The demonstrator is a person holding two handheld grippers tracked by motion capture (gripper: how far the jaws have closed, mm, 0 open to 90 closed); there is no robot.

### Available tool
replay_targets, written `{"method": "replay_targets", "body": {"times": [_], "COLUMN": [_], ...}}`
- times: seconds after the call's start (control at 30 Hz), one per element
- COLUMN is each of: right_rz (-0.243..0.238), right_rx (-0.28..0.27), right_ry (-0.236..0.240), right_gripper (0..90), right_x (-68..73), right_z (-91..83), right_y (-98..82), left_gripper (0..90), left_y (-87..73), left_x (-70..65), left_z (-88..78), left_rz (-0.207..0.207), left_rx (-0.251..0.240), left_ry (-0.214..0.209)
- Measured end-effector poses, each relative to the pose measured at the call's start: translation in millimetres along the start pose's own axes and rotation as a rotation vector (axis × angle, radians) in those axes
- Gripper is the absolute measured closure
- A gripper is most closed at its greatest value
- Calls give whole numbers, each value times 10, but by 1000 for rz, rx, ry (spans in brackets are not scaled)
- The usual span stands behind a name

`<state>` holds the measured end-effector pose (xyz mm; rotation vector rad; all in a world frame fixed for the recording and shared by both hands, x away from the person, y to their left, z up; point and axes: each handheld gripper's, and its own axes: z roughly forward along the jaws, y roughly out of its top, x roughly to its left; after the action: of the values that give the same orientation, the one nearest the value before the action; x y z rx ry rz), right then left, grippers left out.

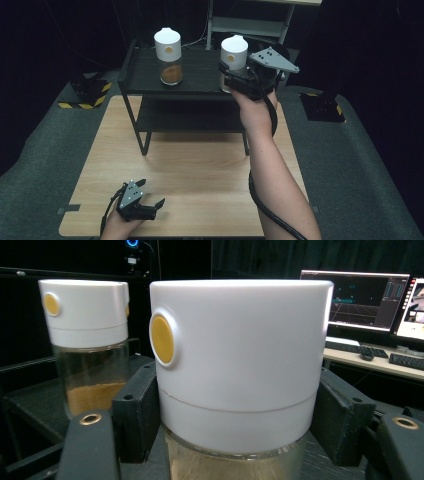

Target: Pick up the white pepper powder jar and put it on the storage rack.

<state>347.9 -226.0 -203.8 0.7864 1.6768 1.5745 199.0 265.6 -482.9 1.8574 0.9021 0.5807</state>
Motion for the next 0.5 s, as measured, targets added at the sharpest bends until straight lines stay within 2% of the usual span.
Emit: {"method": "replay_targets", "body": {"times": [0.27,0.4,0.5], "right_rz": [9,37,33], "right_rx": [4,9,6], "right_ry": [-23,-21,-29], "right_gripper": [305,304,304], "right_x": [-33,-63,-60], "right_z": [171,232,260], "right_y": [-6,-25,-42], "left_gripper": [17,17,17], "left_y": [-13,-12,-13], "left_x": [12,14,16], "left_z": [-6,-6,-8], "left_rz": [-7,-7,-7], "left_rx": [-7,-7,-7], "left_ry": [-4,-5,-6]}}
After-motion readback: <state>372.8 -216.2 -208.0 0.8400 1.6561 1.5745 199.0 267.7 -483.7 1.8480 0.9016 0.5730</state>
